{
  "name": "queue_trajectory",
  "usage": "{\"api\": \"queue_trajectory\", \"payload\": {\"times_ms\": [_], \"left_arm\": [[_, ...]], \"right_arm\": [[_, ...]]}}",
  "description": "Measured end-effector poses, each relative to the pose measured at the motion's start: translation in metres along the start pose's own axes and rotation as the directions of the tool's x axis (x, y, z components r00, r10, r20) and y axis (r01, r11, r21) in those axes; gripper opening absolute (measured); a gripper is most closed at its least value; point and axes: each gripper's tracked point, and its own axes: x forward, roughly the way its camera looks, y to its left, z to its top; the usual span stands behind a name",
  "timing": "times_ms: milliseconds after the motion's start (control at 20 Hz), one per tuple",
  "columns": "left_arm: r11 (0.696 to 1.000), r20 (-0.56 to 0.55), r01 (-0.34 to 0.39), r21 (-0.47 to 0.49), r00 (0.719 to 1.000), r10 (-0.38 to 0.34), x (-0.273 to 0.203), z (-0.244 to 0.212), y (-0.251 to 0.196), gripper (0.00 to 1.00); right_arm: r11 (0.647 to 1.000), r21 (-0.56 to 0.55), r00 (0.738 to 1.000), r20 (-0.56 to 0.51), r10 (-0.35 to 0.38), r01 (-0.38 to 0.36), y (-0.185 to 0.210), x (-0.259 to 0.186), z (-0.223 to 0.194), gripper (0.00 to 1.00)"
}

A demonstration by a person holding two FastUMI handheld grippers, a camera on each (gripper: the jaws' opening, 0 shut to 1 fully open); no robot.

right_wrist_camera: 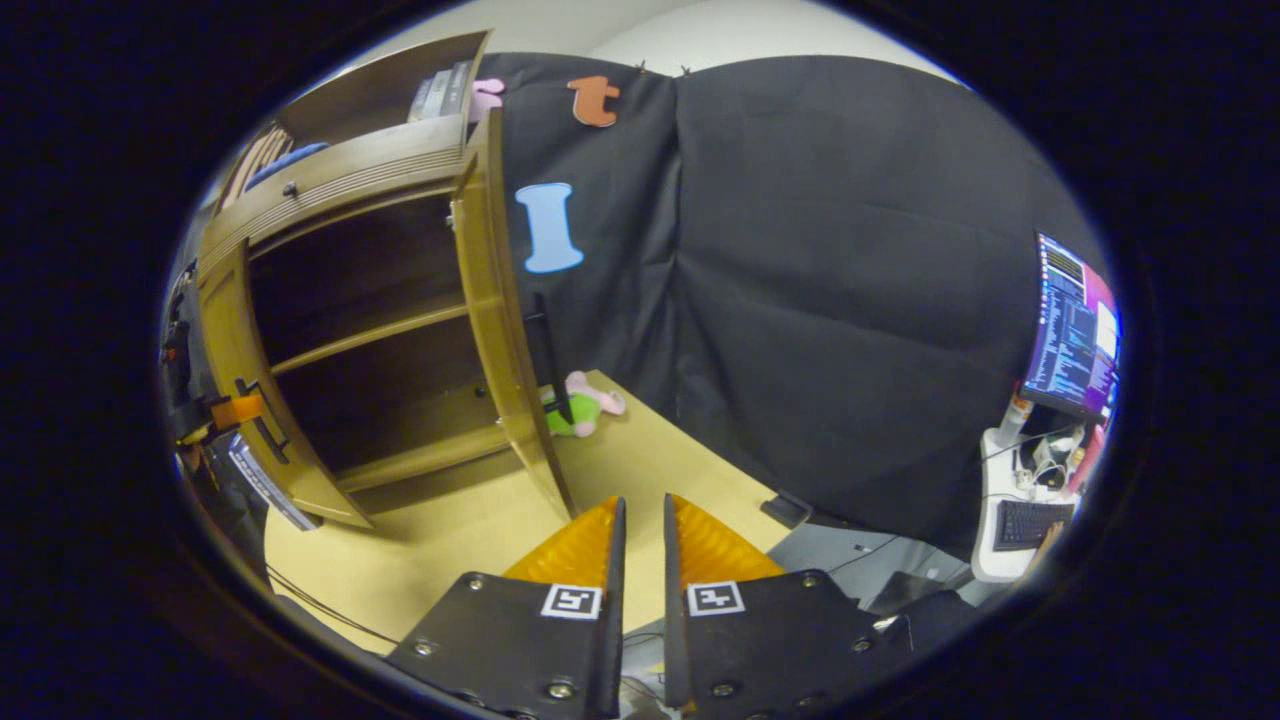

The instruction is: Open the right door of the double-door shoe cabinet with the right hand, and open the left door with the left hand.

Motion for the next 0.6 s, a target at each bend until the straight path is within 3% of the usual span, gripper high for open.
{"api": "queue_trajectory", "payload": {"times_ms": [500,600], "left_arm": [[0.996,-0.013,-0.043,-0.082,0.999,0.042,-0.06,-0.012,0.03,0.33],[0.992,-0.014,-0.051,-0.119,0.999,0.05,-0.069,-0.013,0.037,0.28]], "right_arm": [[0.982,-0.03,0.982,-0.052,0.182,-0.184,0.08,0.025,-0.006,0.17],[0.974,-0.049,0.974,-0.064,0.218,-0.222,0.096,0.029,-0.009,0.17]]}}
